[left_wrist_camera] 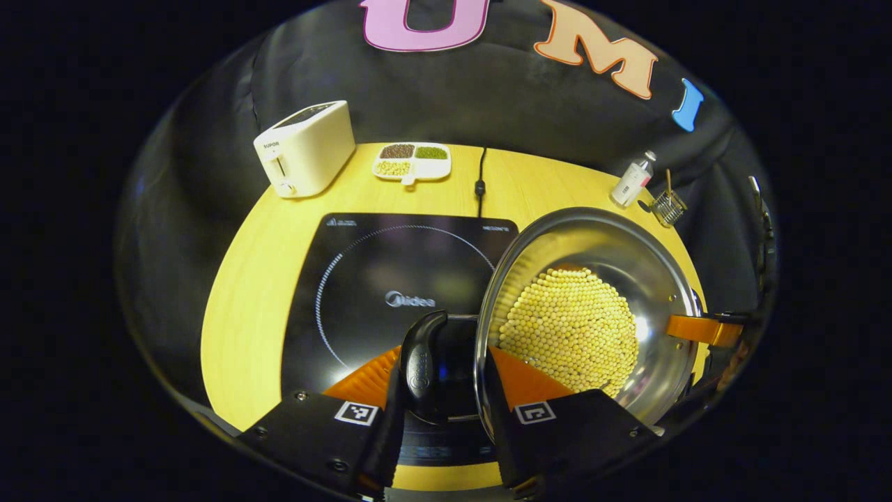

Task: First push the handle of the pot to place it horizontally, then grasp the pot with both hands and set it on the induction cooktop.

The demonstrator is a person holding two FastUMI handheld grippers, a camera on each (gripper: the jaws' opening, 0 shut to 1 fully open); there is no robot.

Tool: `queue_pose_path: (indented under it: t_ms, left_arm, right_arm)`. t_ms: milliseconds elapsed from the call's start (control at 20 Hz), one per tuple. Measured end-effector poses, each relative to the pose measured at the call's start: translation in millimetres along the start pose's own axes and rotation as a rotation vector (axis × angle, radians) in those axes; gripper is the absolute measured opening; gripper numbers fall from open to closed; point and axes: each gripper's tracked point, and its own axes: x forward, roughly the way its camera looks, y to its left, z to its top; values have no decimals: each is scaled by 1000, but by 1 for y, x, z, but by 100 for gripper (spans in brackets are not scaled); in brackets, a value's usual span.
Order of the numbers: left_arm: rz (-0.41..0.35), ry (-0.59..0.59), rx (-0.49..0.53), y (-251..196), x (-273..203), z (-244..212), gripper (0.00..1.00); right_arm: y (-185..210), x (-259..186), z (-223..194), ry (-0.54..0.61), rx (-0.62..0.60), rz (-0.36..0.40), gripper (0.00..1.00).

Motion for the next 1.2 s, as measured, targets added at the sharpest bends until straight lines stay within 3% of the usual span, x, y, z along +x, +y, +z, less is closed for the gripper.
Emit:
queue_pose_path:
  t_ms: [250,500,700,900,1000,1150,1200]
  left_arm:
    - [-26,26,-41,48,9,-3,57]
    - [-34,-4,-13,73,10,5,57]
    - [-33,-16,-8,89,11,11,57]
    - [-23,-32,5,105,17,23,57]
    - [-9,-45,17,114,19,28,57]
    - [18,-61,37,123,21,36,57]
    - [25,-68,39,126,22,39,57]
  right_arm:
    - [3,-10,6,2,-21,-61,49]
    - [5,-6,3,8,-36,-99,50]
    - [4,-5,4,22,-42,-104,54]
    - [3,-6,3,41,-42,-99,50]
    - [2,-4,4,49,-48,-96,54]
    - [2,-2,2,66,-54,-93,50]
    - [2,-2,2,71,-54,-90,54]
